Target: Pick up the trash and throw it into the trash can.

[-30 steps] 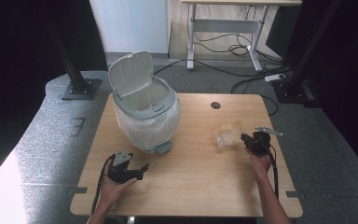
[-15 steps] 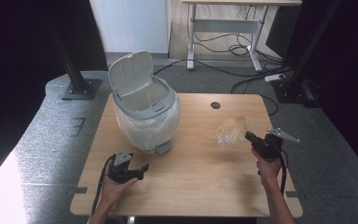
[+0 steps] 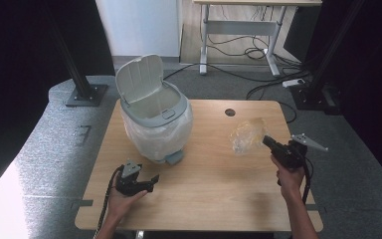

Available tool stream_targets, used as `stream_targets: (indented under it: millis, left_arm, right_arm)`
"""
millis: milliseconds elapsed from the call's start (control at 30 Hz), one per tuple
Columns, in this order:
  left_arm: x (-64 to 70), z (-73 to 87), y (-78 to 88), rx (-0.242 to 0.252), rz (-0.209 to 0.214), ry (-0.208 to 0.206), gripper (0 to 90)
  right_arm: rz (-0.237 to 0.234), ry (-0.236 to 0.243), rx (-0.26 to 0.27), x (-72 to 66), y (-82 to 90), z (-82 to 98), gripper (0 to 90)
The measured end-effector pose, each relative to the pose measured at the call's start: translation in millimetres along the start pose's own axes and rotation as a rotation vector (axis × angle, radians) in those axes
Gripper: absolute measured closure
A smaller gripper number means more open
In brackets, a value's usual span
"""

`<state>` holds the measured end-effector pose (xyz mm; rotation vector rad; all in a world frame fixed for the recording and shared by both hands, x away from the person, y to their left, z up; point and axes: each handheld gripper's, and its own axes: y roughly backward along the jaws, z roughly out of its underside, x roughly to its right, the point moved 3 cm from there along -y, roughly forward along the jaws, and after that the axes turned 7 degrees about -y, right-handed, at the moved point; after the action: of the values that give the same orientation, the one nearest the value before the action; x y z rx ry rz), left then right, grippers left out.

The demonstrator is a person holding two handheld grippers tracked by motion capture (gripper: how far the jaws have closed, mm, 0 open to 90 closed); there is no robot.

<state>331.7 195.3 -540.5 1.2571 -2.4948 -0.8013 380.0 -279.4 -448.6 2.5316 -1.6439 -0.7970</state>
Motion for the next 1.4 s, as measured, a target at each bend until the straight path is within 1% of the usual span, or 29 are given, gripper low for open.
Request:
stream_targets:
  millis: [167, 300, 333, 367, 533, 600, 700, 933, 1200, 1400]
  left_arm:
    - [0.4, 0.8, -0.9, -0.003, 0.001, 0.0, 17.5]
    - [0.0, 0.9, -0.4, -0.002, 0.002, 0.002, 17.5]
    - [0.0, 0.8, -0.4, -0.001, 0.002, 0.003, 17.5]
    - [-0.2, 0.9, -0.2, -0.003, 0.002, 0.002, 17.5]
    - [-0.2, 1.5, -1.0, -0.003, 0.002, 0.006, 17.6]
    - [-0.3, 1.9, -1.5, -0.004, 0.002, 0.005, 17.6]
    - [-0.3, 2.0, -1.3, -0.003, 0.003, 0.005, 17.6]
    - [-0.4, 2.4, -1.8, -0.005, -0.002, -0.001, 17.9]
    - [-0.3, 2.9, -2.4, -0.01, 0.0, -0.002, 17.9]
    - [-0.5, 3.6, -3.4, -0.015, 0.0, -0.003, 17.9]
  right_arm:
    - [-0.025, 0.008, 0.019, -11.9, 4.0, -10.0, 87.9]
    - [-0.048, 0.022, 0.033, -24.4, 5.7, -17.9, 87.9]
    - [-0.055, 0.031, 0.037, -30.4, 5.1, -21.3, 87.9]
    - [-0.055, 0.031, 0.037, -30.4, 5.1, -21.3, 87.9]
    - [-0.079, 0.042, 0.033, -43.9, 2.1, -29.8, 87.8]
    - [-0.09, 0.056, 0.031, -49.5, 0.5, -33.4, 87.8]
    - [-0.099, 0.061, 0.031, -55.4, -1.1, -36.9, 87.8]
    - [-0.122, 0.061, 0.053, -65.4, -0.9, -45.7, 87.8]
    - [-0.141, 0.07, 0.077, -77.2, 1.7, -58.4, 87.8]
    - [-0.151, 0.079, 0.086, -85.5, 0.5, -66.0, 87.8]
